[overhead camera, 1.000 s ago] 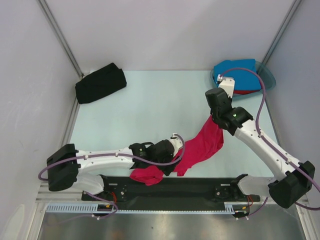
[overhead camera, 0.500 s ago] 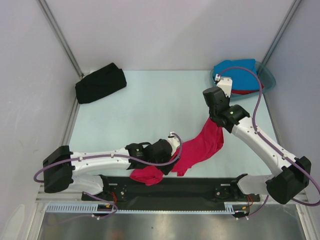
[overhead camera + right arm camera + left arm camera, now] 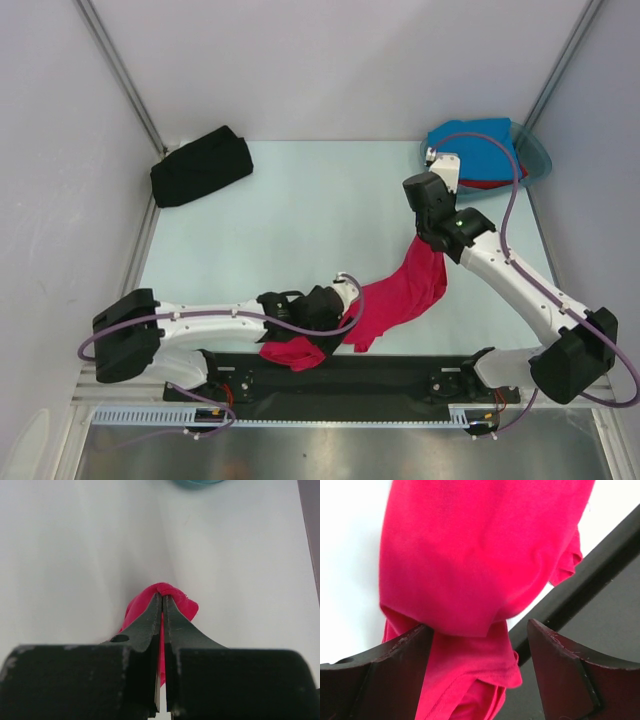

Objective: Fold and stack the t-shirts
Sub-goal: Flatten the tshirt out

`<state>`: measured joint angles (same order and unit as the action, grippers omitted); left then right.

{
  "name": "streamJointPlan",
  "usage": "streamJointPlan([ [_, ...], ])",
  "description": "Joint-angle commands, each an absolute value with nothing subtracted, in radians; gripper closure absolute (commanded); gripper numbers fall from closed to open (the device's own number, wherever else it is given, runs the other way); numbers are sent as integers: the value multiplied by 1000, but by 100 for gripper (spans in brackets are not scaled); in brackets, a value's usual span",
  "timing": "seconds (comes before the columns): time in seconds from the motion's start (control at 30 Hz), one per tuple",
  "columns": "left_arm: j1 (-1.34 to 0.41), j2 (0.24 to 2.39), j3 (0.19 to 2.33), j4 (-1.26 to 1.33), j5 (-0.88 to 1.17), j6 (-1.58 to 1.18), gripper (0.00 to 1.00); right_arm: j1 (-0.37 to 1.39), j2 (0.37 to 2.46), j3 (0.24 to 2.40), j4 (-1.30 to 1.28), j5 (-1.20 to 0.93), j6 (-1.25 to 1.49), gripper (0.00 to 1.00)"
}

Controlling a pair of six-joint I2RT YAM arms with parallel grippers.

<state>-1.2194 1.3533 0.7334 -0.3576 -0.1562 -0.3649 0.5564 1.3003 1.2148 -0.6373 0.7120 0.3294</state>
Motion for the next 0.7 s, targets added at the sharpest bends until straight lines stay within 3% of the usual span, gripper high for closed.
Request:
streamJointPlan([
  [0.0,-1223,1393,733,-304,-178,-374,18,552,1301,1262,-606,713,302,100],
  [0.27,-1223,1474,795,-324,-293,-356,15,545,1324,1278,-603,693,295,100],
  [0.37,-1224,1476,818,-325,-321,-348,19,543,1328,1276,-598,684,296,100],
  [0.53,-1223,1439,854,-386,-353,-348,51,543,1341,1276,-597,683,291,100],
  [0.63,-1223,1390,867,-429,-374,-347,79,540,1345,1273,-595,680,291,100],
  [0.67,-1224,1379,871,-439,-377,-345,95,543,1345,1273,-594,681,291,100],
])
